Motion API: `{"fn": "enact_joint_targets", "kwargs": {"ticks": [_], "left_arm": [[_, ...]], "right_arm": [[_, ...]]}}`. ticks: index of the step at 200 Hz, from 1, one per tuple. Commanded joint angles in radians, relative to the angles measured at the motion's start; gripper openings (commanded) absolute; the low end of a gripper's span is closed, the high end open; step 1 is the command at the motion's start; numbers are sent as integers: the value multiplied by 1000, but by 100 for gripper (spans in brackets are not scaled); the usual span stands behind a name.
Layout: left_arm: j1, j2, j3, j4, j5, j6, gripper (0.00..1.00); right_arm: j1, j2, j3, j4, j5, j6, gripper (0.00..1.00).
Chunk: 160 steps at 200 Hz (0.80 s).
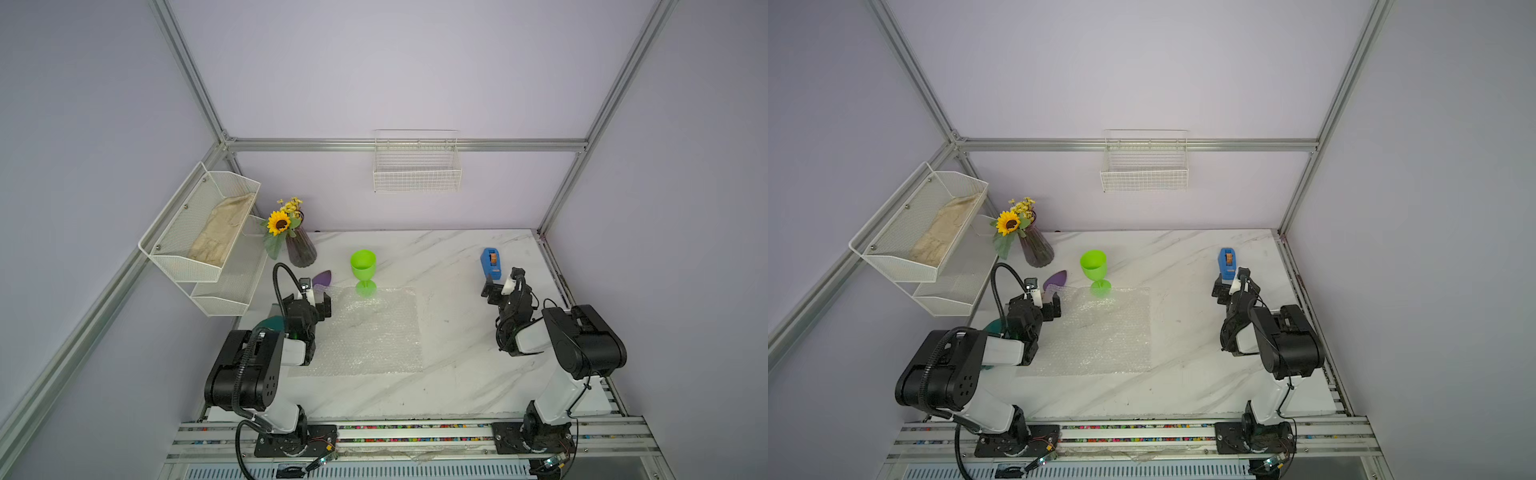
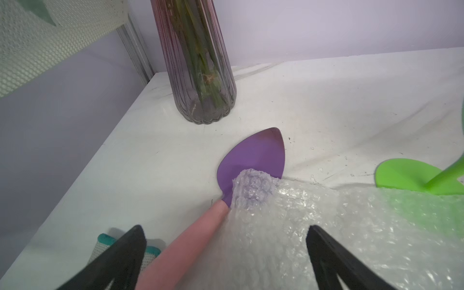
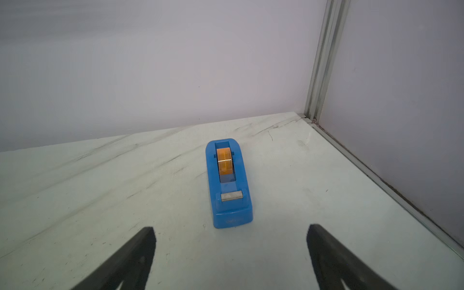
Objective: Wrap wine glasses in bubble wrap
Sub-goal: Move the bubble wrap to the center of the board.
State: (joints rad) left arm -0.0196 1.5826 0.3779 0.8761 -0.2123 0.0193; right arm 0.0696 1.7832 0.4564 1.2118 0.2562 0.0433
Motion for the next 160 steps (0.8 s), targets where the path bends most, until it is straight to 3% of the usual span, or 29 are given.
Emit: {"fn": "enact_joint_targets", "kwargs": {"ticks": [1,105,125,141,160], "left_arm": [[7,-11,0,71,4,-18,100],[7,-17,2,65,-18,-21,100],[-2,-98,-15,46,-104,-32,100],[-4,-213,37,-137,-168,-62,100],[-14,-304,129,-397,-212,-141,100]], "right_arm": [[5,2,-5,52,4,-3,97],[14,-23,-7,53,36,-11,97],[37,-143,101,-262,23,-23,97],[44,-192,229,-536,-16,51,97],[55,-204,352,-759,-177,199,94]]}}
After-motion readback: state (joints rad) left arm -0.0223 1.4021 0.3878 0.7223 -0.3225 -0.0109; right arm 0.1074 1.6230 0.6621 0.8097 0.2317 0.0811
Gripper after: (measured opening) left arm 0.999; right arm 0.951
